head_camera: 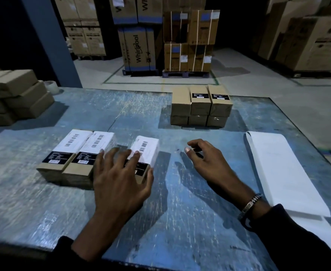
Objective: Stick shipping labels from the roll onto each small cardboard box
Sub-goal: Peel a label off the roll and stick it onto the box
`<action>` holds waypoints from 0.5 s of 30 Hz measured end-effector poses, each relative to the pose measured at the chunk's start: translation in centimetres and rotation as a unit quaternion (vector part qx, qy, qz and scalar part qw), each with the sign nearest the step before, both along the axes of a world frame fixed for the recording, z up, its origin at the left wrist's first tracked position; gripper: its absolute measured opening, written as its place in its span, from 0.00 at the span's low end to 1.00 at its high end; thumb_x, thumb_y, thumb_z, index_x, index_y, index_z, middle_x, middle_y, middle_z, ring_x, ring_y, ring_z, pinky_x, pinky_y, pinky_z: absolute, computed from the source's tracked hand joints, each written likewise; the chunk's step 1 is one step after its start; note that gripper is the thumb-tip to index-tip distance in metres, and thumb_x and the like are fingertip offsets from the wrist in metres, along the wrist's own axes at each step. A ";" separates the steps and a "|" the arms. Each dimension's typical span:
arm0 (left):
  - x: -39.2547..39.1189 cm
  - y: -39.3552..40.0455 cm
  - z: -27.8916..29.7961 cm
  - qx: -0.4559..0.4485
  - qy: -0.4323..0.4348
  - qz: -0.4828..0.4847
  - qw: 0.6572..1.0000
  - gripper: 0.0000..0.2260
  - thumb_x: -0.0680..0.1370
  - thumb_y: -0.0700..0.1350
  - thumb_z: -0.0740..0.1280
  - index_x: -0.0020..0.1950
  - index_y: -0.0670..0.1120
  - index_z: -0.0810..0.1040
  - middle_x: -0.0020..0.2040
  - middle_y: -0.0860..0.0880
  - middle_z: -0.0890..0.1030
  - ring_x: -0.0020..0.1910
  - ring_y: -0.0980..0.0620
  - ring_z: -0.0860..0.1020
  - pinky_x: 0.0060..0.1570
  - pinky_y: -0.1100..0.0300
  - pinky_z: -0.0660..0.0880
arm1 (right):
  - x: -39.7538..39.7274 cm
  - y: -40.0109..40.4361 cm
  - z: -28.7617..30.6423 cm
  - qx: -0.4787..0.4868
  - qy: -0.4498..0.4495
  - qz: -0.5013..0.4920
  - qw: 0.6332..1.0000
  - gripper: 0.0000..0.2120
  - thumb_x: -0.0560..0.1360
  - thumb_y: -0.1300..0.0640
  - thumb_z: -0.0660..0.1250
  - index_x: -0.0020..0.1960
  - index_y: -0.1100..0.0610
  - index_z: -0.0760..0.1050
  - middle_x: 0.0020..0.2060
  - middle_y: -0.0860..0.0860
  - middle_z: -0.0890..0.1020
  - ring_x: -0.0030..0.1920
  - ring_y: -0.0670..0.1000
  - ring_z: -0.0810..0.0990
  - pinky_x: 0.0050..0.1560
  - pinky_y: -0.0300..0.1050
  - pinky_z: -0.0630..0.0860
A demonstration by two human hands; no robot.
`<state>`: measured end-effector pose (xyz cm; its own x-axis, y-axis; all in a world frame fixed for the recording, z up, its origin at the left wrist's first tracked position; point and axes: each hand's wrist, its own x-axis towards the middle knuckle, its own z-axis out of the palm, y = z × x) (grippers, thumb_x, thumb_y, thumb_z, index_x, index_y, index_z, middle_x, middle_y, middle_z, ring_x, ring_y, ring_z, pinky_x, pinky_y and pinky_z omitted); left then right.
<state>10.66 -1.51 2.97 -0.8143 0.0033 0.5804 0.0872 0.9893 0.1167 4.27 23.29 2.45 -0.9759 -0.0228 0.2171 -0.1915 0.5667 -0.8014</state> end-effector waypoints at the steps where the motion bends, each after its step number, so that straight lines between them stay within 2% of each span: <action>1: 0.0 -0.6 0.1 -0.004 -0.003 0.021 1.000 0.22 0.78 0.61 0.68 0.64 0.48 0.86 0.67 0.44 0.83 0.72 0.38 0.74 0.79 0.38 0.59 | 0.0 0.0 -0.1 0.009 0.001 0.002 1.000 0.16 0.85 0.44 0.66 0.69 0.50 0.78 0.63 0.46 0.81 0.63 0.46 0.79 0.65 0.49 0.78; 4: -0.6 -2.4 0.3 -0.016 -0.009 0.056 0.998 0.22 0.79 0.60 0.66 0.64 0.48 0.85 0.68 0.42 0.82 0.73 0.36 0.74 0.78 0.36 0.59 | 0.0 0.1 -0.2 0.047 0.007 0.013 0.999 0.16 0.85 0.44 0.66 0.69 0.50 0.78 0.63 0.46 0.80 0.63 0.46 0.79 0.63 0.47 0.78; 6: -0.9 -3.4 0.4 -0.007 -0.012 0.064 0.998 0.23 0.79 0.60 0.65 0.66 0.48 0.84 0.68 0.41 0.82 0.71 0.36 0.75 0.75 0.35 0.64 | 0.0 0.2 -0.4 0.059 0.013 0.017 0.998 0.17 0.84 0.43 0.66 0.69 0.50 0.78 0.63 0.46 0.80 0.63 0.46 0.80 0.63 0.47 0.78; 10: -0.6 -4.0 0.7 0.034 -0.015 0.062 0.997 0.25 0.79 0.62 0.66 0.69 0.49 0.83 0.67 0.40 0.82 0.65 0.38 0.78 0.65 0.41 0.74 | -0.2 0.2 -0.5 0.064 0.019 0.013 0.998 0.17 0.84 0.43 0.67 0.69 0.50 0.78 0.62 0.46 0.81 0.62 0.45 0.80 0.61 0.43 0.77; 15: -0.6 -3.3 0.8 0.022 0.000 0.065 0.998 0.22 0.78 0.57 0.68 0.65 0.45 0.84 0.63 0.39 0.84 0.62 0.36 0.80 0.60 0.40 0.78 | -0.3 0.3 -0.7 0.072 0.020 0.018 0.997 0.17 0.84 0.43 0.67 0.69 0.50 0.78 0.62 0.46 0.80 0.61 0.44 0.79 0.59 0.40 0.74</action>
